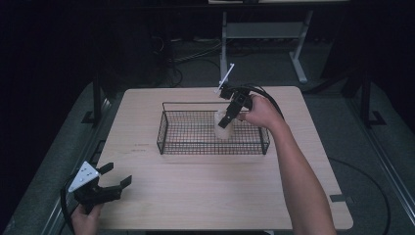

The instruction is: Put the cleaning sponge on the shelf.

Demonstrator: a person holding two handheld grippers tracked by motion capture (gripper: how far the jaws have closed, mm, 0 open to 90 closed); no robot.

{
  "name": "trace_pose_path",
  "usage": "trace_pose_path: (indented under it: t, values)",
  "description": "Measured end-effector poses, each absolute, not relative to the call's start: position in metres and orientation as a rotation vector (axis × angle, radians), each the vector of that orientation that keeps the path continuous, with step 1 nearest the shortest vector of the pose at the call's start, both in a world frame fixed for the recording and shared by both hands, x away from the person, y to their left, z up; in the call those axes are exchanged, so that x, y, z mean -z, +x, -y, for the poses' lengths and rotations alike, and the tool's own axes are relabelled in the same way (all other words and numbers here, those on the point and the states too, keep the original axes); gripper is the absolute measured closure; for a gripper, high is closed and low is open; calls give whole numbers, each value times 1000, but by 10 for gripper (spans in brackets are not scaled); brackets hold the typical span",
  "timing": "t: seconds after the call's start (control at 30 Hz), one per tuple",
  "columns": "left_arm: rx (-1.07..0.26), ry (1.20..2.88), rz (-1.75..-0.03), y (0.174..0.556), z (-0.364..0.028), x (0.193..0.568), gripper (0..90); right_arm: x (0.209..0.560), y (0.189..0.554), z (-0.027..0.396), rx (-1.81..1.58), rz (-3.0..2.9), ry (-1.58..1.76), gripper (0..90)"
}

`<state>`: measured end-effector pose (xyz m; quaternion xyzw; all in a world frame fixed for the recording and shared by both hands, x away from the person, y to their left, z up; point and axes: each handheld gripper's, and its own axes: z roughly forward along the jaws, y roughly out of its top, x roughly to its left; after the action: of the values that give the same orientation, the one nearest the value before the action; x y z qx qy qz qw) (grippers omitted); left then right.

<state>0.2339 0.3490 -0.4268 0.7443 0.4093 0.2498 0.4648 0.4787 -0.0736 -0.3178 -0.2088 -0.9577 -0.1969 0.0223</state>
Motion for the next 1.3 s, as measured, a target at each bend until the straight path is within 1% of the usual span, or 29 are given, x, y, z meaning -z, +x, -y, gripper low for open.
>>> trace_pose_path:
  t: [0.27, 0.47, 1.3]
  values:
    - [-614, 1825, -1006, 234, -350, 427, 140, 327, 484, 71, 596, 2963, -662, 277]
    - [-614, 1827, -1005, 234, -350, 427, 139, 340, 488, 69, 559, 2950, -672, 277]
    - [-608, 1822, -1009, 233, -350, 427, 139, 369, 498, 59, 521, 2928, -685, 276]
